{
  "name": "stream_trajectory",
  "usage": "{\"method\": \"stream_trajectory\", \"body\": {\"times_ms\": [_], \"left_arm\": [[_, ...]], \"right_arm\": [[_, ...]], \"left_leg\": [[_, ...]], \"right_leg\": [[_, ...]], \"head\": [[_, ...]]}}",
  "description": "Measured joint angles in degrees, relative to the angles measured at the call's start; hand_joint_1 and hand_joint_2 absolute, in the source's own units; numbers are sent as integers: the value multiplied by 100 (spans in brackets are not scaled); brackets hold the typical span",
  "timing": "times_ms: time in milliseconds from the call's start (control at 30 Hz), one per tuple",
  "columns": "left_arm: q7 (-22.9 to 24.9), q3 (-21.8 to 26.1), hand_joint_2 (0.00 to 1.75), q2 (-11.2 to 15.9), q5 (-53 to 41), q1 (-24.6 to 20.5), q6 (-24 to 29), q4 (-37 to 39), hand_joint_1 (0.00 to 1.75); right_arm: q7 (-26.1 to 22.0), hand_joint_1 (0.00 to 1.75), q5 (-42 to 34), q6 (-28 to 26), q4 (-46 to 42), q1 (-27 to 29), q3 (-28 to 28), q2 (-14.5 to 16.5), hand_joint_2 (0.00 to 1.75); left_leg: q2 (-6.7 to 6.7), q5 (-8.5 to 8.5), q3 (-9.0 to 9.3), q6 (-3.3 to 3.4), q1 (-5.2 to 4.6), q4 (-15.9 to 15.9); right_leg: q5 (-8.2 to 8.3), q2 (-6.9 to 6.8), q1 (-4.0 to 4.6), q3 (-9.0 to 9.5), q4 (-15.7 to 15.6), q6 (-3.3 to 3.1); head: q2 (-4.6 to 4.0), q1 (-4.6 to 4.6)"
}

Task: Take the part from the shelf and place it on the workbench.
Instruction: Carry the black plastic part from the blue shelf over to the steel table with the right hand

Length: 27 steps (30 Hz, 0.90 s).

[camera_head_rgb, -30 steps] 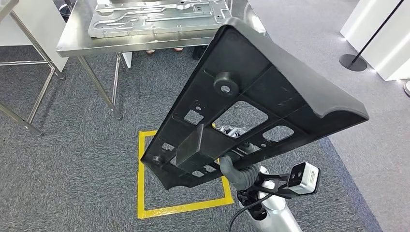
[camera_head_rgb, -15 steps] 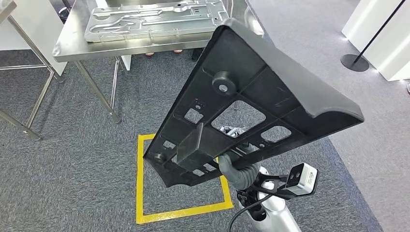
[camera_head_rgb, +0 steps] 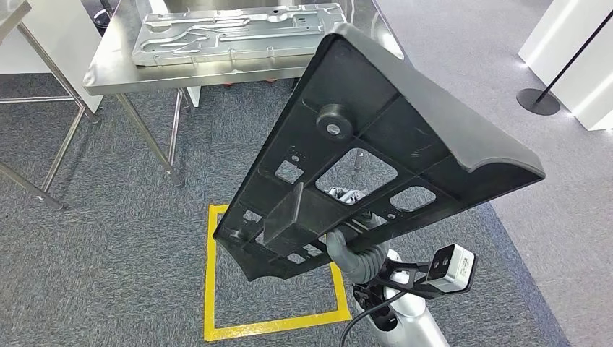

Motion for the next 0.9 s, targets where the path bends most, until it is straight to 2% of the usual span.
{"method": "stream_trajectory", "body": {"times_ms": [33,67,133,167,200,233,267,300,333,367,400,500,567,600,667,700,733,767,800,833,867,900], "left_arm": [[-3,1,175,-1,-1,2,-9,0,0],[-8,1,175,-3,-2,-1,-18,0,0],[-19,1,175,-5,-3,-10,-31,0,0],[-24,1,175,-6,-4,-12,-34,0,0],[-27,1,175,-7,-4,-9,-38,0,0],[-28,1,175,-9,-4,-5,-40,0,0],[-30,1,175,-12,-4,-3,-42,0,0],[-33,1,175,-15,-5,-2,-44,0,0],[-36,1,175,-18,-6,-4,-46,0,0],[-39,2,175,-18,-6,-9,-48,0,0],[-42,2,175,-18,-6,-11,-49,0,0],[-43,3,175,-18,-7,-22,-49,0,0],[-45,3,175,-23,-8,-32,-49,0,0],[-45,4,175,-24,-8,-32,-49,0,0],[-44,7,175,-19,-7,-28,-49,0,0],[-43,11,175,-18,-5,-20,-49,0,0],[-42,17,175,-18,0,-10,-49,0,0],[-41,26,175,-18,4,-2,-49,0,0],[-42,36,175,-18,8,2,-49,0,0],[-42,47,175,-14,11,3,-49,0,0],[-43,59,175,-10,11,1,-49,0,0],[-44,70,175,-8,11,-5,-49,0,0]], "right_arm": [[-1,136,0,0,-6,-5,0,1,175],[-1,136,0,0,-12,-7,0,1,175],[-2,136,1,-1,-13,2,0,-1,175],[-2,136,1,-3,-12,12,0,-4,175],[-2,136,2,-5,-12,20,0,-7,175],[-2,136,2,-9,-12,24,0,-9,175],[-2,136,2,-11,-12,24,0,-10,175],[-2,136,2,-13,-12,24,0,-10,175],[-2,136,2,-13,-11,23,0,-10,175],[-3,136,3,-12,-13,23,0,-10,175],[-3,136,5,-11,-16,26,0,-9,175],[-2,136,11,-5,-30,38,-2,-7,175],[-2,136,13,-1,-41,36,-2,-4,175],[-2,136,13,0,-44,37,-2,-3,175],[-2,136,13,1,-43,47,-2,-3,175],[-2,136,13,3,-43,55,-2,-3,175],[-2,136,13,5,-42,60,-2,-3,175],[-2,136,13,9,-42,61,-2,-3,175],[-2,136,13,12,-42,58,-2,-3,175],[-2,136,13,14,-42,52,-2,-2,175],[-2,136,12,15,-41,45,-2,-2,175],[-2,136,10,16,-41,38,-2,-1,175]], "left_leg": [[-2,-1,29,32,16,-27],[-3,-4,61,63,33,-52],[-6,-35,94,104,34,-59],[-13,-55,111,107,33,-57],[-22,-79,135,103,34,-56],[-33,-108,169,93,35,-53],[-45,-142,214,77,36,-50],[-55,-181,260,56,37,-48],[-63,-221,293,27,28,-39],[-67,-255,308,-6,21,-34],[-69,-283,311,-41,15,-31],[-57,-345,351,-145,25,-33],[-49,-503,259,-199,36,249],[-46,-646,90,-216,41,580],[-46,-919,-391,-241,42,1392],[-46,-933,-580,-243,42,1644],[-46,-822,-666,-237,41,1671],[-45,-595,-629,-220,40,1453],[-44,-308,-502,-193,36,1061],[-42,-96,-349,-156,17,671],[-38,36,-218,-114,-2,348],[-34,79,-145,-78,-23,167]], "right_leg": [[-68,14,-5,-44,113,37],[-190,31,-15,-160,357,73],[-495,57,-47,-593,1133,128],[-586,60,-62,-822,1491,148],[-566,60,-76,-973,1672,162],[-426,59,-90,-1010,1625,170],[-191,59,-102,-930,1354,170],[75,59,-111,-773,940,161],[256,61,-107,-611,556,141],[350,64,-100,-494,280,111],[362,71,-90,-436,135,76],[289,90,-75,-387,66,-42],[260,81,-88,-301,18,-121],[238,73,-88,-258,6,-150],[182,68,-70,-198,4,-184],[152,73,-60,-165,4,-190],[119,80,-52,-123,5,-192],[82,87,-44,-70,5,-189],[41,92,-37,-8,5,-182],[-1,92,-26,45,3,-166],[-36,92,-17,78,7,-143],[-62,89,-11,91,8,-115]], "head": [[0,0],[0,0],[0,0],[0,0],[0,0],[0,0],[0,0],[0,1],[0,1],[0,1],[0,1],[0,1],[0,0],[0,-1],[0,-2],[0,-2],[0,-2],[0,-1],[0,-1],[0,0],[0,0],[0,0]]}}
